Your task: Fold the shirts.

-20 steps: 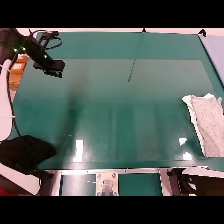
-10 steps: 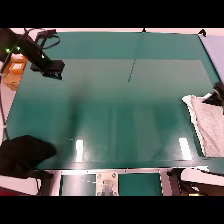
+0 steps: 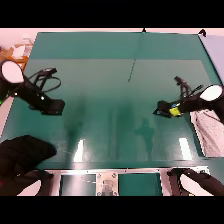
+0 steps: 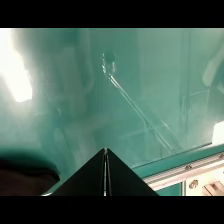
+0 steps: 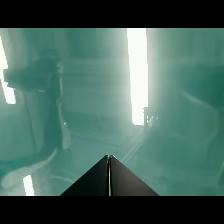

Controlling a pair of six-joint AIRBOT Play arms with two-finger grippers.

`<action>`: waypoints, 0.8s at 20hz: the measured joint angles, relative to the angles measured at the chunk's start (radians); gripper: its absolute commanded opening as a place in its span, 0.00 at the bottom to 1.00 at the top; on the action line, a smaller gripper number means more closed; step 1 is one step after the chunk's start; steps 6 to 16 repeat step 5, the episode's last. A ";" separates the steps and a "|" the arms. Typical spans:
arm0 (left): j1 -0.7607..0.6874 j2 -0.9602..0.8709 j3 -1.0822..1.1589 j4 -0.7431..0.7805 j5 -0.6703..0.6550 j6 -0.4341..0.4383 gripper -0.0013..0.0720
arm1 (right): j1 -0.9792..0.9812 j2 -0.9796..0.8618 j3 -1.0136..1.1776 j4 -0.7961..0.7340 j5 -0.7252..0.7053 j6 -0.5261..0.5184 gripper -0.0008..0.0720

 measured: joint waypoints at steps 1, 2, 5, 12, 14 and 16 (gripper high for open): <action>0.000 0.017 -0.024 -0.001 0.004 -0.004 0.05 | 0.031 0.010 -0.018 0.005 -0.020 -0.002 0.03; -0.001 0.029 -0.041 -0.002 0.005 -0.007 0.05 | 0.059 0.017 -0.033 0.010 -0.034 -0.003 0.03; -0.002 0.048 -0.068 -0.006 0.011 -0.011 0.05 | 0.105 0.029 -0.056 0.016 -0.061 -0.007 0.03; -0.002 0.048 -0.068 -0.006 0.011 -0.011 0.05 | 0.105 0.029 -0.056 0.016 -0.061 -0.007 0.03; -0.002 0.048 -0.068 -0.006 0.011 -0.011 0.05 | 0.105 0.029 -0.056 0.016 -0.061 -0.007 0.03; -0.002 0.048 -0.068 -0.006 0.011 -0.011 0.05 | 0.105 0.029 -0.056 0.016 -0.061 -0.007 0.03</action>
